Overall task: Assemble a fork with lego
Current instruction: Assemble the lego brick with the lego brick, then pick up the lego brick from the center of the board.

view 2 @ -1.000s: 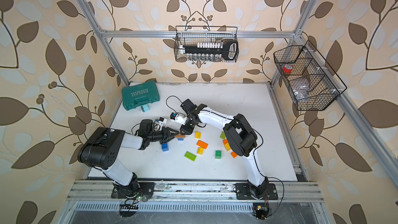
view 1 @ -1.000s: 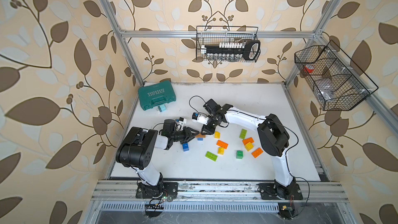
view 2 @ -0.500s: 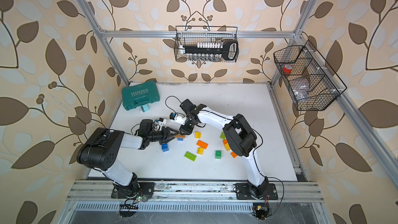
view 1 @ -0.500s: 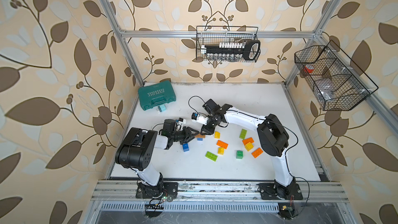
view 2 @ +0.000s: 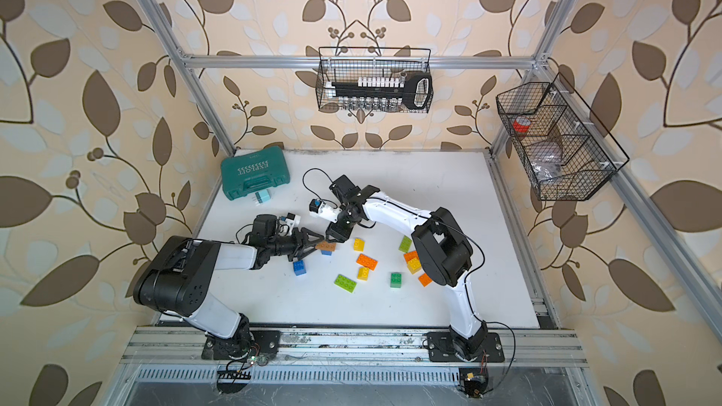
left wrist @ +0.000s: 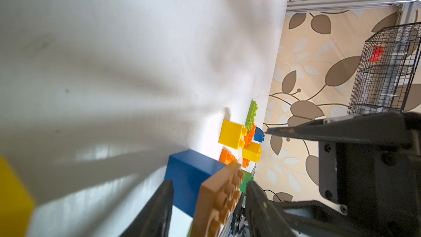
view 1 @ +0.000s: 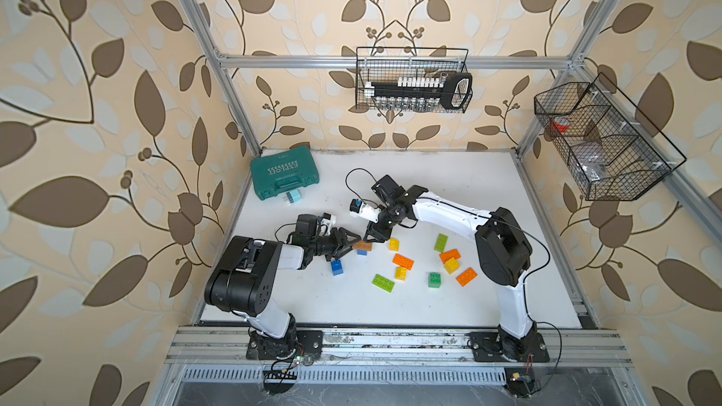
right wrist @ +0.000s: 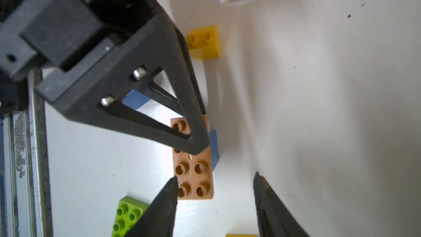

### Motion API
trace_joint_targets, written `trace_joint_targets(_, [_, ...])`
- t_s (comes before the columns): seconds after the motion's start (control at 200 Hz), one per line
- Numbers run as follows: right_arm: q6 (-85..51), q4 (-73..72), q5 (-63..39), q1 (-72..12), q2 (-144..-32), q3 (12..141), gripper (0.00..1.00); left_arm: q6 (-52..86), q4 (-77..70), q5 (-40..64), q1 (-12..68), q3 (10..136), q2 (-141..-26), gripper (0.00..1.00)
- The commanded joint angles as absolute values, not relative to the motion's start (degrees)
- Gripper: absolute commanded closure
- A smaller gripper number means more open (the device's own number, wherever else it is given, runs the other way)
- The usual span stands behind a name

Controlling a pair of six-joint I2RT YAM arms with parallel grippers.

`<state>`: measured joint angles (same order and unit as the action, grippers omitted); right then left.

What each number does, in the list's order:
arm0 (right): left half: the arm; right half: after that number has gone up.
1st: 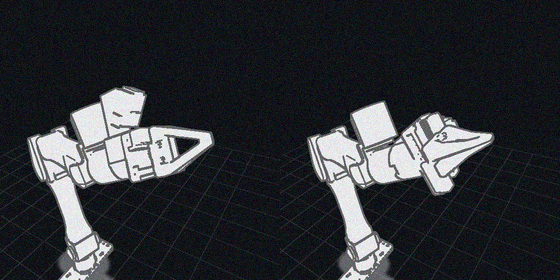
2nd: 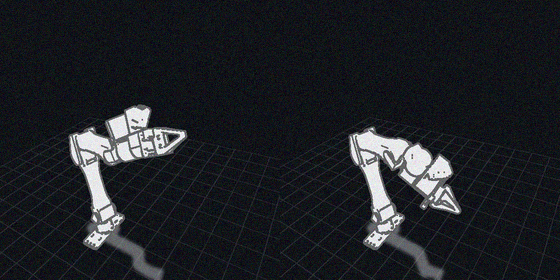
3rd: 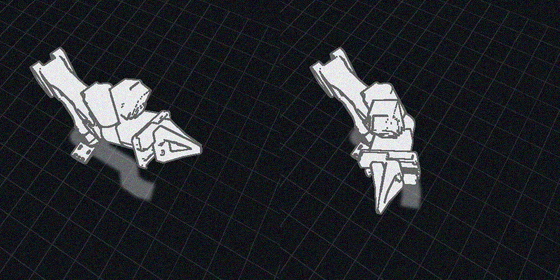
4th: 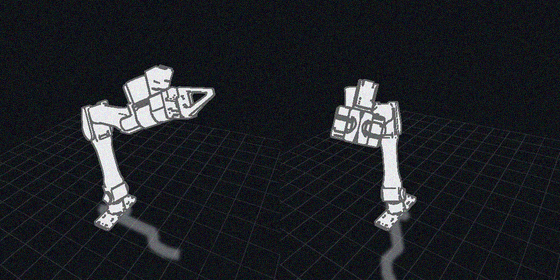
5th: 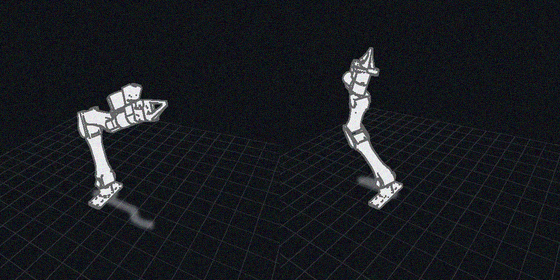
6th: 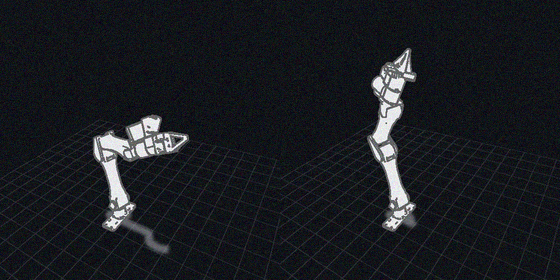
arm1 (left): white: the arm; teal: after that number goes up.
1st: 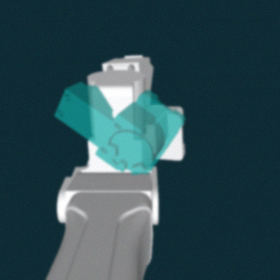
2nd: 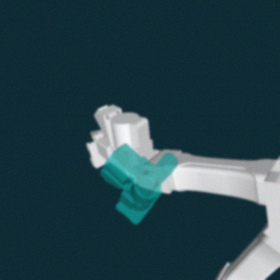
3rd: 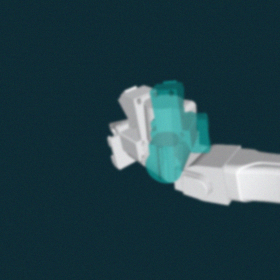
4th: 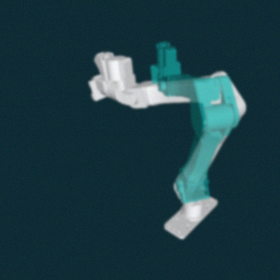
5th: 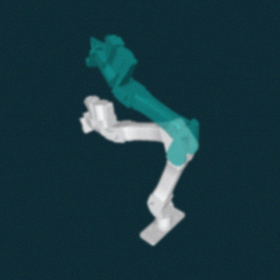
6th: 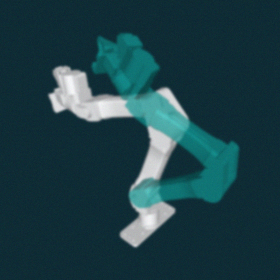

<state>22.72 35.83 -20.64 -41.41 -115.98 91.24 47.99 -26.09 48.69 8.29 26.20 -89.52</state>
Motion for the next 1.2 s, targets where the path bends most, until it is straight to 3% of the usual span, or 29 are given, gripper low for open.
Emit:
trace_joint_targets(0.0, [21.83,34.19,-18.16,-40.99,-110.94,87.41,0.41,46.5,-22.8,47.55,8.61,29.06,-85.58,0.44])
trace_joint_targets(0.485, [12.84,29.33,-8.13,-49.01,-96.72,67.08,0.31,38.8,-4.32,43.32,3.96,27.79,-71.74,0.42])
trace_joint_targets(0.83, [1.76,26.99,4.26,-58.69,-97.05,61.32,0.26,39.96,-5.0,42.93,2.8,24.59,-67.35,0.41])
trace_joint_targets(1.06, [-0.73,25.12,4.74,-60.48,-99.81,60.52,0.27,40.98,-3.84,40.93,2.59,22.8,-64.51,0.41])
trace_joint_targets(1.195, [-0.3,24.48,2.81,-60.47,-101.52,61.05,0.32,41.39,-4.04,40.82,2.2,22.11,-63.37,0.41])
